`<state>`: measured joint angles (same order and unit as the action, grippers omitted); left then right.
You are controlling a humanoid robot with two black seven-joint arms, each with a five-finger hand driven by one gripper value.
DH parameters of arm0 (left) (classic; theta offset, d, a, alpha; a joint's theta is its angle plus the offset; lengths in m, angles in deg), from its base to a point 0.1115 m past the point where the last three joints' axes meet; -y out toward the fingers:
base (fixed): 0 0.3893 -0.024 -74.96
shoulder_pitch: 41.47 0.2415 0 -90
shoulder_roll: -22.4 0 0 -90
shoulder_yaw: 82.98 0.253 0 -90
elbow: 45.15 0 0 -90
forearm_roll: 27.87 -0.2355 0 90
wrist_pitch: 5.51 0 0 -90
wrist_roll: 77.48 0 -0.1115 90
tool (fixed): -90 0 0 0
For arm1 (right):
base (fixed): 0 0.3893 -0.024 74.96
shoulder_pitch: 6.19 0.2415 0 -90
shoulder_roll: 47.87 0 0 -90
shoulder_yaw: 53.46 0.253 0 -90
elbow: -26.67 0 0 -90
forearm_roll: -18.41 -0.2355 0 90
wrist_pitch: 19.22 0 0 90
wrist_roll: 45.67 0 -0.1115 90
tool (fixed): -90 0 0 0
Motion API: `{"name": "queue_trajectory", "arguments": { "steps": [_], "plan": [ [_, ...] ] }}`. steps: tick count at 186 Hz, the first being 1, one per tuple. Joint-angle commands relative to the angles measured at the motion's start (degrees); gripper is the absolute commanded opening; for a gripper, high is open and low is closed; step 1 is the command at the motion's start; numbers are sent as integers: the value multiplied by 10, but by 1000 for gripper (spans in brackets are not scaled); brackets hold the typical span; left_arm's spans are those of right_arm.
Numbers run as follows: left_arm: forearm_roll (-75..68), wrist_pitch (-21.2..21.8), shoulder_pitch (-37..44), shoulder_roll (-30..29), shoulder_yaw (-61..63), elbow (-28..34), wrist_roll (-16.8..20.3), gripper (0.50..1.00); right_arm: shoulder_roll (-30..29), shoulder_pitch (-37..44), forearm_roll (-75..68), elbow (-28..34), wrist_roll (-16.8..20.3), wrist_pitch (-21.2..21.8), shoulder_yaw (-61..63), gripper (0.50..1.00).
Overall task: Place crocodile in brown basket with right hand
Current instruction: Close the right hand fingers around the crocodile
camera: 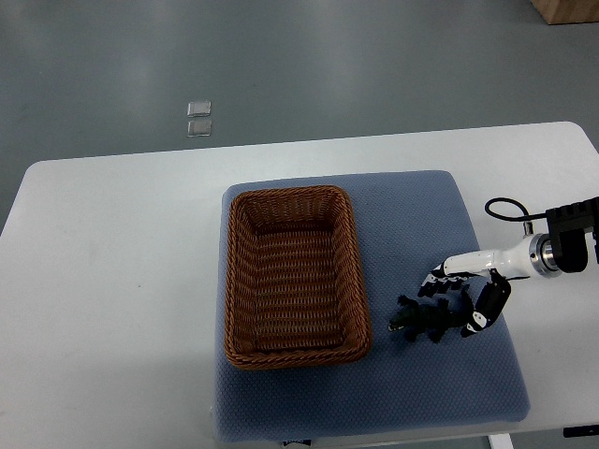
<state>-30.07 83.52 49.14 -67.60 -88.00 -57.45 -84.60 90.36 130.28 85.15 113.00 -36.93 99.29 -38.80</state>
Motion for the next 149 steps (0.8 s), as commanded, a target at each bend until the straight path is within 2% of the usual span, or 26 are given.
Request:
{"name": "queue_trajectory", "arguments": {
  "steps": [1,24,100,125,149],
  "plan": [
    [1,0,0,0,0,0,0,1000,-4,-8,3,-2,-1,-12,0,836],
    [0,0,0,0,0,0,0,1000,-7,-10,4,-5,-1,-17,0,829],
    [0,0,0,0,0,0,0,1000,-25,-23,18,-19,-10,-29,0,754],
    [0,0,0,0,0,-1,0,1000,-25,-23,27,-20,-15,-30,1,672],
    [0,0,0,0,0,-1,0,1000,-23,-22,30,-20,-21,-30,3,631]
  ]
}}
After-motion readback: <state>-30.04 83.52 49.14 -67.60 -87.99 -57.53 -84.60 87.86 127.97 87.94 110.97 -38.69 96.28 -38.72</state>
